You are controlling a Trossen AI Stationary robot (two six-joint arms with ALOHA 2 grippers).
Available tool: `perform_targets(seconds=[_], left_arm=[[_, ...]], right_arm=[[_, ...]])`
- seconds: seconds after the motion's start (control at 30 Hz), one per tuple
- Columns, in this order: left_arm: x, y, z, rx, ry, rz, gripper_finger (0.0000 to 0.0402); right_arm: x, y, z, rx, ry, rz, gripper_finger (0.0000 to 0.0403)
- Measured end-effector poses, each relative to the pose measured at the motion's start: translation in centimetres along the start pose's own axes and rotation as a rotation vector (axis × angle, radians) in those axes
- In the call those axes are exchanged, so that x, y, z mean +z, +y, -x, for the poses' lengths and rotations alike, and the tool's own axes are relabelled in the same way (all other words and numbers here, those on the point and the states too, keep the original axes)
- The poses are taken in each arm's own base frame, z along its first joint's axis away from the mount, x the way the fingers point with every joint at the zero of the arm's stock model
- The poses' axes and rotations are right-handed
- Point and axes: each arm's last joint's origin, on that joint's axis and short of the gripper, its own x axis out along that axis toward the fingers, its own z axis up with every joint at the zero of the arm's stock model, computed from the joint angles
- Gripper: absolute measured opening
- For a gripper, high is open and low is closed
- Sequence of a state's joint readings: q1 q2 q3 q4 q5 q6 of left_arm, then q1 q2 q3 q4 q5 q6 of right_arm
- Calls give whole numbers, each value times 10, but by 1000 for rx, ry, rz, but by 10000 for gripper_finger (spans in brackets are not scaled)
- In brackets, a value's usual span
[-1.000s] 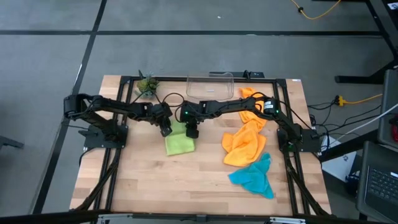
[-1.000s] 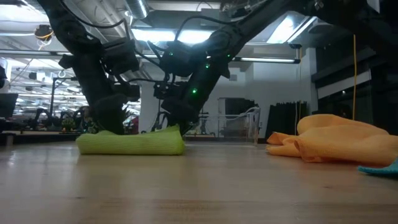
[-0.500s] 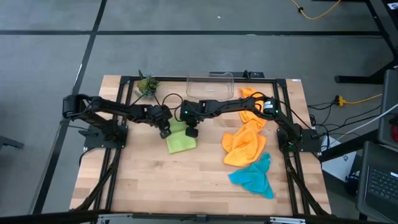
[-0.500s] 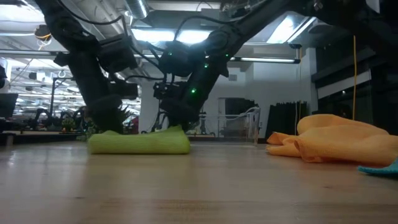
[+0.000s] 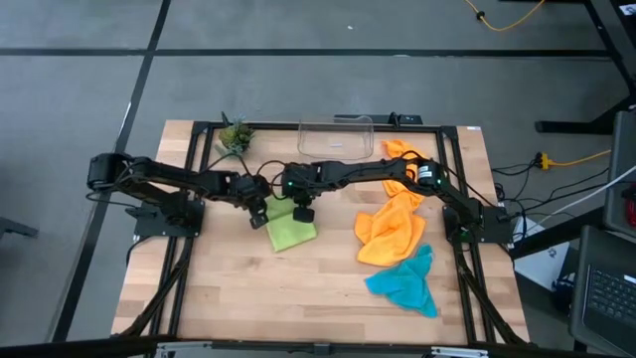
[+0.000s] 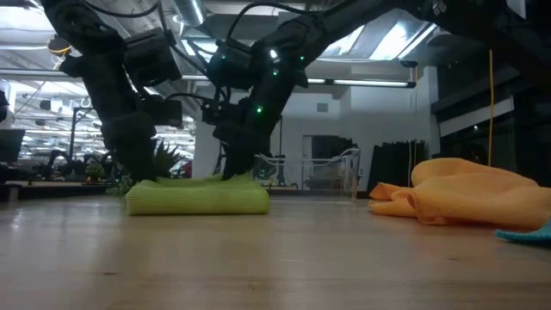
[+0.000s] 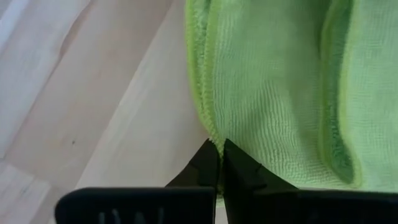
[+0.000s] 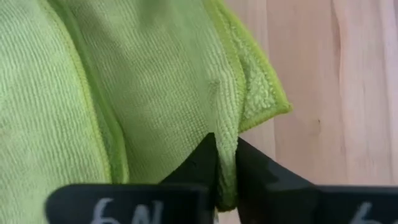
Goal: Fold microfiber towels
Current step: Fold the green microfiber cloth
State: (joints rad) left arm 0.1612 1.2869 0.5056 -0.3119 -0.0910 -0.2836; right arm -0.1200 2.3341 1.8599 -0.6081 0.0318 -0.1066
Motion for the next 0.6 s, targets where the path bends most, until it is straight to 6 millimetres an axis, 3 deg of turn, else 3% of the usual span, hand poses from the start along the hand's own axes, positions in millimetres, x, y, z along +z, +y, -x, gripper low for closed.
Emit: perform_targets(seconds=[0.43,0.6], left_arm=[[1,0,1,3,-11,3,0],[2,0,1,5,-14,4,0]], right_arm=[[8,-5,1,-15,-86,1,215],[7,-15,-2,6,-98,37,247]])
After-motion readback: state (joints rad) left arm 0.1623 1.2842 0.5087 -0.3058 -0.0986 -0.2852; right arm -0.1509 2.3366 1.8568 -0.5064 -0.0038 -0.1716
